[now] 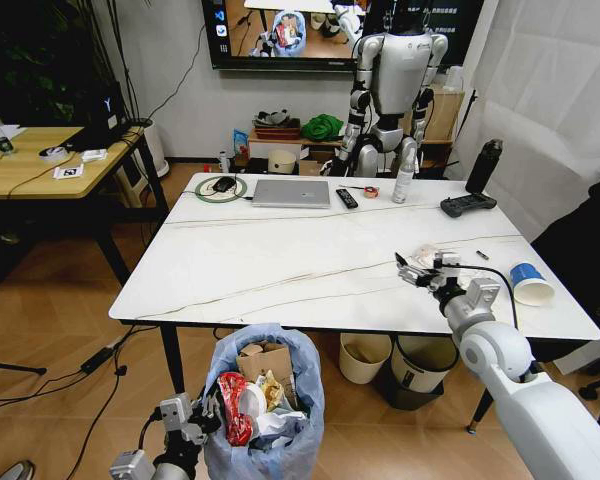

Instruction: Pick up the trash bin and place the trash from the table into it.

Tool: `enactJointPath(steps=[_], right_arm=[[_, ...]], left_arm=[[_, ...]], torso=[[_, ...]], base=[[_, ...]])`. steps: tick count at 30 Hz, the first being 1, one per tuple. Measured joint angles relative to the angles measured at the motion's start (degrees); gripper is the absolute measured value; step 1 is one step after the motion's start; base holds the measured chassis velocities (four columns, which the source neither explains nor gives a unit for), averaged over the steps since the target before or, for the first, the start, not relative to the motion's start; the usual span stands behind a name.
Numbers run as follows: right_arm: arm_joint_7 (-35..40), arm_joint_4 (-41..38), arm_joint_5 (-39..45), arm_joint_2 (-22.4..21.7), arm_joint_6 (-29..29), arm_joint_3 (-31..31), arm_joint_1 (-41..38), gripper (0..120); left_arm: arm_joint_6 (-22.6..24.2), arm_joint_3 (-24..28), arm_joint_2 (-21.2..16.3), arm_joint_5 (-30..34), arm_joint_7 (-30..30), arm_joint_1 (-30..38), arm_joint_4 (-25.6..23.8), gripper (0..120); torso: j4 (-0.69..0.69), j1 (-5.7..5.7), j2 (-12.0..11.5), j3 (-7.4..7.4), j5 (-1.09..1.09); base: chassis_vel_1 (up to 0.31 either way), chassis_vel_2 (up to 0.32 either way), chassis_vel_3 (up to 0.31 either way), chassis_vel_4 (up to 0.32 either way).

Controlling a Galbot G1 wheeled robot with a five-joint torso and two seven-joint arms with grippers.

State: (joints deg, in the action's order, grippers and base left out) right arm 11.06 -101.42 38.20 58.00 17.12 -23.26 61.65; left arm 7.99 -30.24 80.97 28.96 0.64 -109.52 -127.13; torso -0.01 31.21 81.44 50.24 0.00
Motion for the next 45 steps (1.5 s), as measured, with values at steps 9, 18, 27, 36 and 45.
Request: enactJointPath(steps=[9, 18, 27, 36, 45], right_arm=[[1.0, 2.0, 0.7, 3.7, 0.2, -3.3, 0.0, 100], [1.5, 3.8, 0.0, 5.7, 0.1, -4.1, -0.2, 100], [3.0, 7.5, -0.6, 8.4, 0.2, -6.5, -1.3, 100], [4.3, 11.7, 1.9, 10.0, 0.9, -8.1, -3.2, 100], [4.3, 15.9, 3.3, 10.7, 0.7, -8.0, -5.7, 100]], left_arm=[[0.0, 0.0, 0.2, 0.0, 0.0, -0.2, 0.0, 1], [0.0, -0.1, 0.3, -0.1, -0.1, -0.3, 0.0, 1], [-0.1, -0.4, 0.1, 0.1, -0.1, -0.3, -0.5, 1], [-0.1, -0.4, 0.2, 0.1, -0.1, -0.3, -0.6, 1], [-0.1, -0.5, 0.5, -0.1, -0.1, -0.6, -0.6, 1]], torso=[[0.01, 0.00, 0.0, 0.00, 0.00], [0.01, 0.00, 0.0, 0.00, 0.00], [0.01, 0.00, 0.0, 0.00, 0.00], [0.00, 0.00, 0.0, 0.00, -0.01], [0.00, 0.00, 0.0, -0.01, 0.00]], base=[[0.000, 0.000, 0.000, 0.000], [0.000, 0.000, 0.000, 0.000], [0.000, 0.000, 0.000, 0.000], [0.000, 0.000, 0.000, 0.000], [0.000, 0.000, 0.000, 0.000]])
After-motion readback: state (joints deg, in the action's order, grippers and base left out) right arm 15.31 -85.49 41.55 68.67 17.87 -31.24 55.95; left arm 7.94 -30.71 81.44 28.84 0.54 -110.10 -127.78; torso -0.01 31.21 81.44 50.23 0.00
